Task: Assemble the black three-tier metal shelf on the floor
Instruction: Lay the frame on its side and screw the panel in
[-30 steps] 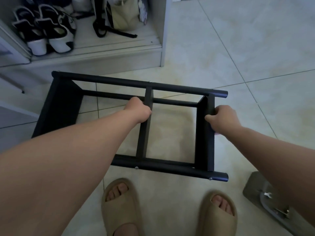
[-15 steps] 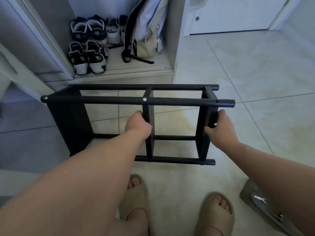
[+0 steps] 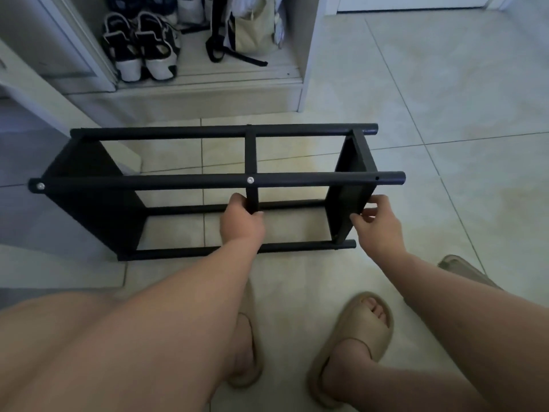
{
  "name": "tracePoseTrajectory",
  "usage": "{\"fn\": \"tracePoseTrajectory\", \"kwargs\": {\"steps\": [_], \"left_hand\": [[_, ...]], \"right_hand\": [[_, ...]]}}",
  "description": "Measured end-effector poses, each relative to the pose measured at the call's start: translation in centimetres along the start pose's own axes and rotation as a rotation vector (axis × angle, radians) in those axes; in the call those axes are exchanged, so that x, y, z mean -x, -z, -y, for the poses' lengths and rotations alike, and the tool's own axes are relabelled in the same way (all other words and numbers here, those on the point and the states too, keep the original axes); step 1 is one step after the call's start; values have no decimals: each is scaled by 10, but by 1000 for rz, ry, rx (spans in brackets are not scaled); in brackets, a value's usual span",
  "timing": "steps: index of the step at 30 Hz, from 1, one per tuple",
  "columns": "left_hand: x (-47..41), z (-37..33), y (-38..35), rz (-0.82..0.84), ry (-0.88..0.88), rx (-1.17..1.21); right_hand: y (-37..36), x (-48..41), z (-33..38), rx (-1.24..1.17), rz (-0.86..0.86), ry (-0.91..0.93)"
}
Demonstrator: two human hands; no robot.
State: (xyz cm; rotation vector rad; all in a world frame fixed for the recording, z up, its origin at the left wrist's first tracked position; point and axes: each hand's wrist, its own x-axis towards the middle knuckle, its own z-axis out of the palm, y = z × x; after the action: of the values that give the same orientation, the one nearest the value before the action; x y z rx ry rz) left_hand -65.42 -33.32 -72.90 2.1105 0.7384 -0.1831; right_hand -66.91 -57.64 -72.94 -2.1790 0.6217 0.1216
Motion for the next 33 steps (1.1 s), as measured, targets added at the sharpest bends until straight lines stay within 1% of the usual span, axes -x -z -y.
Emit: {"fn": "tracePoseTrajectory", "kwargs": {"steps": [7, 10, 12, 14, 15, 16, 19, 22, 25, 29, 33], "left_hand": [[20, 29, -10, -13, 140, 21], [27, 24, -7, -9, 182, 66], [36, 18, -5, 66, 248, 52], [50, 10, -3, 192, 301, -6], [57, 6, -1, 260, 293, -49], [66, 2, 1, 337, 255, -106], [92, -16, 8, 531, 57, -281], [117, -42, 15, 587, -130, -383], [139, -71, 12, 608, -288, -448], [164, -115, -13, 668, -458, -507], [180, -147, -57, 796, -556, -614]], "right_hand": [[-14, 27, -25, -62, 84, -86], [-10, 37, -25, -3, 172, -89], [-4, 46, -22, 90, 236, -80], [6, 54, -16, 174, 273, -57], [13, 59, -13, 226, 290, -32], [21, 63, -10, 284, 305, 1], [55, 75, -5, 470, 309, 133], [96, 84, -6, 658, 266, 229], [140, 91, -15, 791, 224, 263], [188, 97, -40, 845, 229, 226], [217, 84, -79, 799, 264, 79]]}}
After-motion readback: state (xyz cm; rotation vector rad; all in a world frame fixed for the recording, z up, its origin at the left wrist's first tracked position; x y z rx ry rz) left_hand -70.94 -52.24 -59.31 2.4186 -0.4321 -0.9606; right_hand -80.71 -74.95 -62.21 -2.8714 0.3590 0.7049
